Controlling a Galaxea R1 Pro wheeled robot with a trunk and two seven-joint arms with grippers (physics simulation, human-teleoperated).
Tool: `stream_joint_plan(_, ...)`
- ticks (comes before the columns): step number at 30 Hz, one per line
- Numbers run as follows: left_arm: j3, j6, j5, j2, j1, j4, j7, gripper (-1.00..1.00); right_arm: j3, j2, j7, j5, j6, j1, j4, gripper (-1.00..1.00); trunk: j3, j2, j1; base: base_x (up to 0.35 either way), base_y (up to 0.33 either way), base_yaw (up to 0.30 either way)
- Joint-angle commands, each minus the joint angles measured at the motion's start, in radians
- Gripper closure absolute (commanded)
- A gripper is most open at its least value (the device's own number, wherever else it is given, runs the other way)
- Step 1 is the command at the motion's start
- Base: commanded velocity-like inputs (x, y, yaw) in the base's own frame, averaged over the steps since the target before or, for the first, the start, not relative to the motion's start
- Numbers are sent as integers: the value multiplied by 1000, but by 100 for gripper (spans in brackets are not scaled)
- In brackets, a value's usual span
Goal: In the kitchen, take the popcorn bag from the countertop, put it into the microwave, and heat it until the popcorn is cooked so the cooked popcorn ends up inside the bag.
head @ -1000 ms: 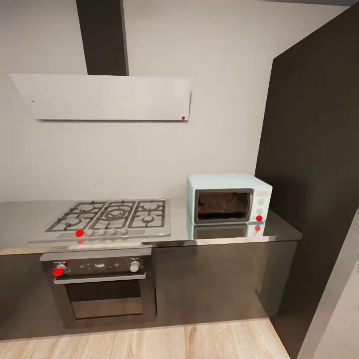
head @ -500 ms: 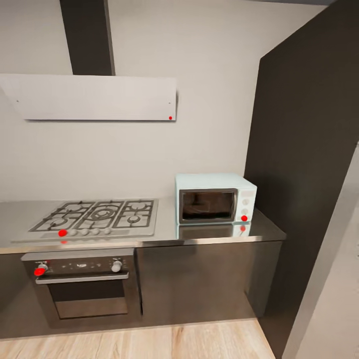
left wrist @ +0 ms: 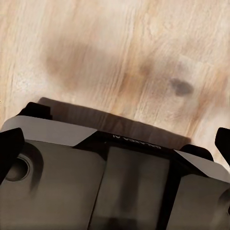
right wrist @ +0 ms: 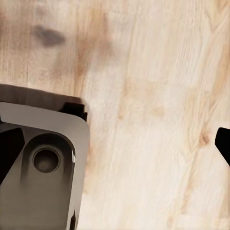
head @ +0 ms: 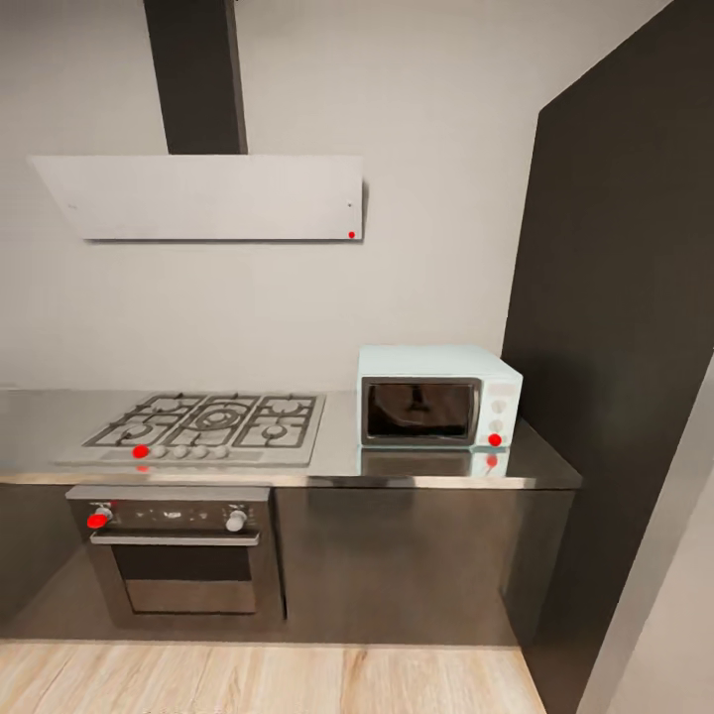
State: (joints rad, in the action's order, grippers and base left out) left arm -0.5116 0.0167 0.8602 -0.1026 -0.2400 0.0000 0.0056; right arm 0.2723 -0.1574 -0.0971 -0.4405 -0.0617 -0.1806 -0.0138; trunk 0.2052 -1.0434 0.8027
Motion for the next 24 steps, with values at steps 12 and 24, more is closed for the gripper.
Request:
stream_joint_plan(12, -8, 3, 8, 0, -1, 0, -4, -100, 10, -1, -1, -8, -9, -1, 0, -100, 1, -1, 0, 9, -1, 44)
stream_joint_plan(24, -10, 3, 7, 0, -1, 0, -7, -100, 11, -1, 0, -9, -7, -1, 0, -100, 1, -1, 0, 299, 0, 0)
